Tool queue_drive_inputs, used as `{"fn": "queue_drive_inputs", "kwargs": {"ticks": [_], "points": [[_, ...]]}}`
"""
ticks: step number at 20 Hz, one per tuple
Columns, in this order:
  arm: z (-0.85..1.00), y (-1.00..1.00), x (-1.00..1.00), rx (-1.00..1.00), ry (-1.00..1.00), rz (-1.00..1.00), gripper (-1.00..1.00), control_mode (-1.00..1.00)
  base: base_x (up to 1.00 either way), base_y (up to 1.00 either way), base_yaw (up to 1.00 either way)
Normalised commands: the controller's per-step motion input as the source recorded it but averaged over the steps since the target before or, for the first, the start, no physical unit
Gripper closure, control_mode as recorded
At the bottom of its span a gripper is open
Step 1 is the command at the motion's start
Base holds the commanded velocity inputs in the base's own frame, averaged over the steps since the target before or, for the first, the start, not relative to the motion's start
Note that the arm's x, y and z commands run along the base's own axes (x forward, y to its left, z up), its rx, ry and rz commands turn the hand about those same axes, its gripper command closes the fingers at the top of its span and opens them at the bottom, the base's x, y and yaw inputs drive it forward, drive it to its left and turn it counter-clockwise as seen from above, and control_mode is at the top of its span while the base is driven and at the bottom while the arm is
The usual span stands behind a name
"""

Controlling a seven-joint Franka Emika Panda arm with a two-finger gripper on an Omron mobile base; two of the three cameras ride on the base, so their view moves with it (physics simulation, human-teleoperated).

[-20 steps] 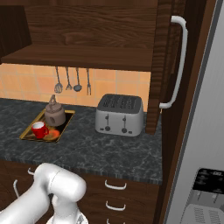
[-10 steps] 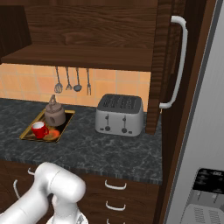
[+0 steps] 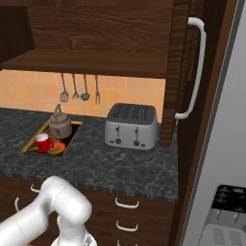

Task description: Pick the kettle from the counter and place it on the tray. Then pick the mug from the cabinet and place it on the tray. Then close the cabinet doors.

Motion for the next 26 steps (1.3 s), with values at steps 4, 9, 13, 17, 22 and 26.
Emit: {"fn": "queue_drive_inputs", "kwargs": {"ticks": [4, 9, 13, 17, 22, 26], "points": [[0.02, 0.56, 0.46, -0.07, -0.03, 0.07, 1.00, -1.00, 0.00, 0.00, 0.00], [0.40, 0.15, 0.04, -0.03, -0.24, -0.02, 1.00, -1.00, 0.00, 0.00, 0.00], [0.52, 0.00, 0.00, 0.00, -0.39, -0.10, 1.00, -1.00, 0.00, 0.00, 0.00], [0.33, -0.03, 0.00, 0.00, -0.31, -0.14, 1.00, -1.00, 0.00, 0.00, 0.00], [0.28, -0.29, -0.10, 0.07, -0.23, -0.15, 1.00, -1.00, 0.00, 0.00, 0.00], [0.28, -0.67, -0.57, 0.19, -0.18, -0.07, 1.00, -1.00, 0.00, 0.00, 0.00]]}}
